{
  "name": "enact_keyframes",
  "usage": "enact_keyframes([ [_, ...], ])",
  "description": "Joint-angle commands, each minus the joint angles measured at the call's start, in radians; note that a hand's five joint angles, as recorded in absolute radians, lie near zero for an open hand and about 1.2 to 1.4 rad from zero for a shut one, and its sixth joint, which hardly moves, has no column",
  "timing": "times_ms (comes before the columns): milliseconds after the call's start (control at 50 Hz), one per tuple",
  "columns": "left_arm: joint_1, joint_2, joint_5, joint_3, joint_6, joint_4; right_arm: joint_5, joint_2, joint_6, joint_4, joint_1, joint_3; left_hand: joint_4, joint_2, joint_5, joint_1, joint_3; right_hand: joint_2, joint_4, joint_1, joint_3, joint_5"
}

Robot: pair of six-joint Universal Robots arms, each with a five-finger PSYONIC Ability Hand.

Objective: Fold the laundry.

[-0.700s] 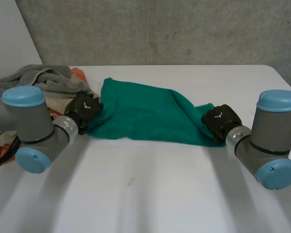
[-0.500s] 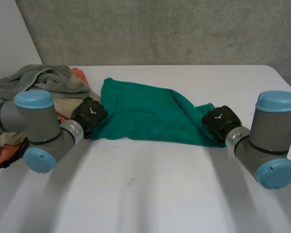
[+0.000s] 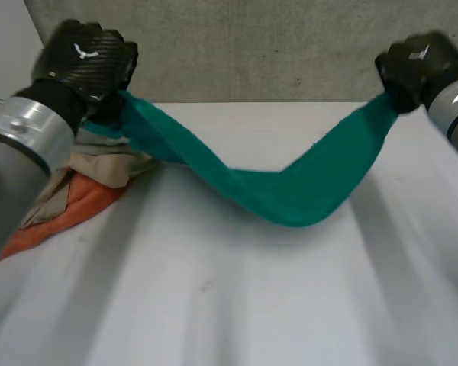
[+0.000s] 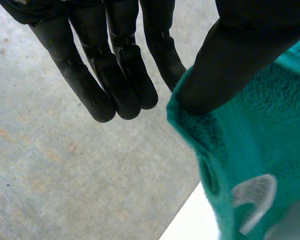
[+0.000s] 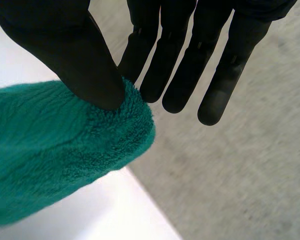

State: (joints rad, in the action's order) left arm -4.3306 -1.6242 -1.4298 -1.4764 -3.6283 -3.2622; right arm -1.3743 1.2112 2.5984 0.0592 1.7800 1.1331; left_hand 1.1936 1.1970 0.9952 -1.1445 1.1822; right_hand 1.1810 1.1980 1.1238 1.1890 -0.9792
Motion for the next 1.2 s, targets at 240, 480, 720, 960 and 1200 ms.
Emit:
enact_keyframes([
  [240, 0.006, -0.295, 0.029, 0.019, 0.068, 0.191, -0.060, -0.441, 0.091, -0.131, 0.085, -0.308, 0.203, 0.199, 0.227, -0.252, 0.214, 0.215, 0.198, 0.273, 0.207, -0.243],
  [480, 0.034, -0.339, 0.022, 0.015, 0.069, 0.222, 0.026, -0.656, 0.138, -0.565, 0.159, -0.366, 0.203, 0.199, 0.227, -0.252, 0.214, -1.006, -1.023, -0.949, -1.014, 0.979],
  [720, 0.016, -0.207, 0.019, -0.038, 0.071, 0.223, -0.006, -0.372, 0.137, -0.211, 0.081, -0.202, 0.203, 0.199, 0.227, -0.252, 0.214, -1.006, -1.023, -0.949, -1.014, 0.979],
  [960, 0.011, -0.086, 0.023, -0.030, 0.128, 0.263, 0.164, -0.231, -0.059, 0.295, -0.048, 0.069, 0.203, 0.199, 0.227, -0.252, 0.214, -0.522, -0.539, -0.465, -0.530, 0.495],
  [1200, 0.005, -0.071, 0.022, -0.010, 0.143, 0.269, 0.225, -0.389, -0.225, 0.024, -0.070, 0.096, 0.203, 0.199, 0.227, -0.252, 0.214, -0.613, -0.630, -0.556, -0.621, 0.586],
])
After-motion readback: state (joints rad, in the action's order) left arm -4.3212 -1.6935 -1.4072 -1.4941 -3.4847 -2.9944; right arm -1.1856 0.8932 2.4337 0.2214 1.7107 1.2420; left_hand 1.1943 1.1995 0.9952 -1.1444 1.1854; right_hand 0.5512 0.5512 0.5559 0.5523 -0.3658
